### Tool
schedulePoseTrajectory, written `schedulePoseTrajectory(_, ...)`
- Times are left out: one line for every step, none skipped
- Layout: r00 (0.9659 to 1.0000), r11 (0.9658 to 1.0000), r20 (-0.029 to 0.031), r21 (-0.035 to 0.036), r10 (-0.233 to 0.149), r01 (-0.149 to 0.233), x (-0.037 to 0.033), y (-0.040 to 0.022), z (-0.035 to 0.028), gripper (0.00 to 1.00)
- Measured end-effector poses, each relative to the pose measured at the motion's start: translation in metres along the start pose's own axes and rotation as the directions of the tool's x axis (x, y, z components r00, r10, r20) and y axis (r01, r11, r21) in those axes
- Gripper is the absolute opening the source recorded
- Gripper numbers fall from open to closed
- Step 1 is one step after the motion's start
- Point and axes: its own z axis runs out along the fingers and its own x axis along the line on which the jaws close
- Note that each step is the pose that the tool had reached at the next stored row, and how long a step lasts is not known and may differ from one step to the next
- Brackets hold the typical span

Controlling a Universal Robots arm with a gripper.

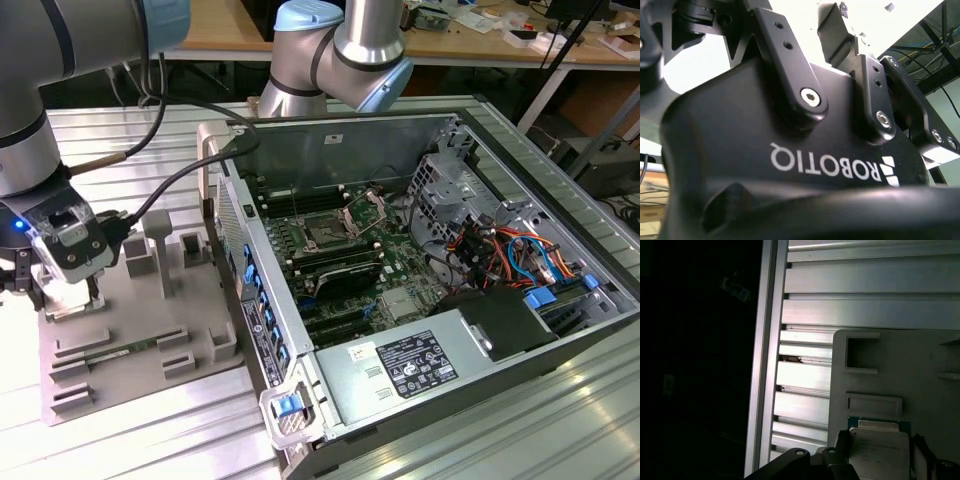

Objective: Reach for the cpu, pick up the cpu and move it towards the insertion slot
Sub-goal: 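Pick up the cpu and move it towards the insertion slot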

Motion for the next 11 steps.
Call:
schedulePoseTrajectory(1.0, 1.0, 0.0001, 0.0, 0.0, 0.0, 0.0, 0.0, -0.0006, 0.55)
schedulePoseTrajectory(1.0, 1.0, 0.0, 0.0, 0.0, 0.0, 0.0, 0.0, -0.0012, 0.55)
schedulePoseTrajectory(1.0, 1.0, 0.0001, 0.0, 0.0, 0.0, 0.0, 0.0, -0.0018, 0.55)
schedulePoseTrajectory(1.0, 1.0, 0.0001, -0.0001, 0.0, 0.0, 0.0, 0.0, -0.0026, 0.55)
schedulePoseTrajectory(1.0, 1.0, 0.0, 0.0, 0.0, 0.0, 0.0, 0.0, -0.0035, 0.55)
schedulePoseTrajectory(1.0, 1.0, 0.0, 0.0, 0.0, 0.0, 0.0, 0.0, -0.0041, 0.55)
schedulePoseTrajectory(1.0, 1.0, 0.0001, 0.0, 0.0, 0.0, 0.0001, 0.0, -0.0053, 0.55)
schedulePoseTrajectory(1.0, 1.0, 0.0001, -0.0001, 0.0, 0.0, 0.0001, 0.0, -0.0069, 0.55)
schedulePoseTrajectory(1.0, 1.0, 0.0001, -0.0001, 0.0, 0.0, 0.0001, 0.0, -0.0073, 0.55)
schedulePoseTrajectory(1.0, 1.0, 0.0002, -0.0001, 0.0, 0.0, 0.0001, 0.0, -0.0076, 0.55)
schedulePoseTrajectory(1.0, 1.0, 0.0002, -0.0001, 0.0, 0.0, 0.0001, 0.0, -0.008, 0.55)
